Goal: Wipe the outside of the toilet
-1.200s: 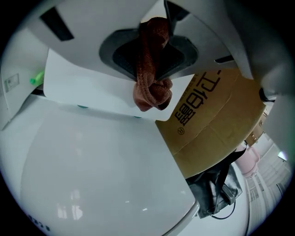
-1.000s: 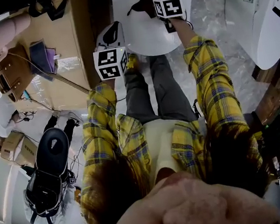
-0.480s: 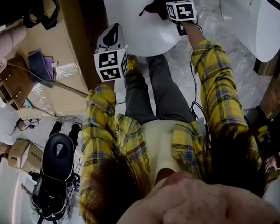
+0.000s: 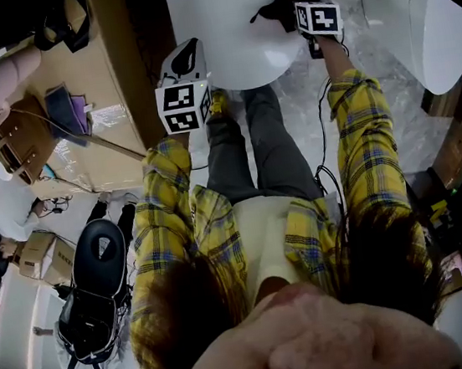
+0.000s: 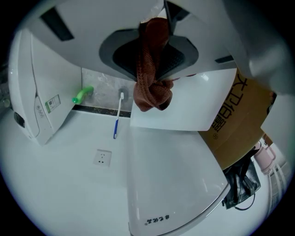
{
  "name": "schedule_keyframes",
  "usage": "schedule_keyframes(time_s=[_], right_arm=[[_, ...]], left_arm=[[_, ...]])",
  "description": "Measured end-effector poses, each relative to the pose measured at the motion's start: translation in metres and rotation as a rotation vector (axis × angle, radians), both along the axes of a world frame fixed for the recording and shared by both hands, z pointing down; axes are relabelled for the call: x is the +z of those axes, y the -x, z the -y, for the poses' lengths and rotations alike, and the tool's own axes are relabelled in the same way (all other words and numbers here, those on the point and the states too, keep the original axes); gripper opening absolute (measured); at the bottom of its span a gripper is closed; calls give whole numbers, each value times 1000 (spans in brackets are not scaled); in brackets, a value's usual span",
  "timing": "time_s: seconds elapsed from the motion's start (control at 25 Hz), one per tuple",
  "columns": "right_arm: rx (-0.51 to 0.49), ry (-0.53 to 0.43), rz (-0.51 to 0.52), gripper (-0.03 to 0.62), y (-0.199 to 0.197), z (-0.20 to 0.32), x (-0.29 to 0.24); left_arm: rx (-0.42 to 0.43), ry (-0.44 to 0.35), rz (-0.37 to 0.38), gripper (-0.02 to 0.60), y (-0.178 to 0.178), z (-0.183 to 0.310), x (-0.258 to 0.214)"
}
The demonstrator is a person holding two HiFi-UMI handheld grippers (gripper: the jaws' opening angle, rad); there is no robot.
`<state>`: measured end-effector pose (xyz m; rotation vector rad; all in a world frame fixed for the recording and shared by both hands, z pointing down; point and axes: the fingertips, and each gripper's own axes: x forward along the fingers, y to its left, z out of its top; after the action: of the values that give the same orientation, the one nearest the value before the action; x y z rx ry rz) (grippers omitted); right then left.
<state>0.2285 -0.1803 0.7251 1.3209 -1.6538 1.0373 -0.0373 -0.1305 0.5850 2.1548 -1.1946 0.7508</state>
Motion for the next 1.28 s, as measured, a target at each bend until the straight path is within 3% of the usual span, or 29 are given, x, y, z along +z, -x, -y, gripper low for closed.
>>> schedule_keyframes(time_s=[0.28, 0.48, 0.8, 1.28], right_arm=[[20, -82, 78, 122, 16, -12, -45], [-38, -150, 187, 121, 64, -26, -85], [-168, -162, 350, 123, 159, -41, -118], [-329, -103, 440, 122, 273, -46, -88]], left_arm=[[-28, -11, -3, 6, 10, -3, -5], [-54, -16, -1, 6, 21, -6, -7], [-98, -16, 17, 6, 46, -20, -8], [-187, -35, 27, 6, 69, -21, -7]])
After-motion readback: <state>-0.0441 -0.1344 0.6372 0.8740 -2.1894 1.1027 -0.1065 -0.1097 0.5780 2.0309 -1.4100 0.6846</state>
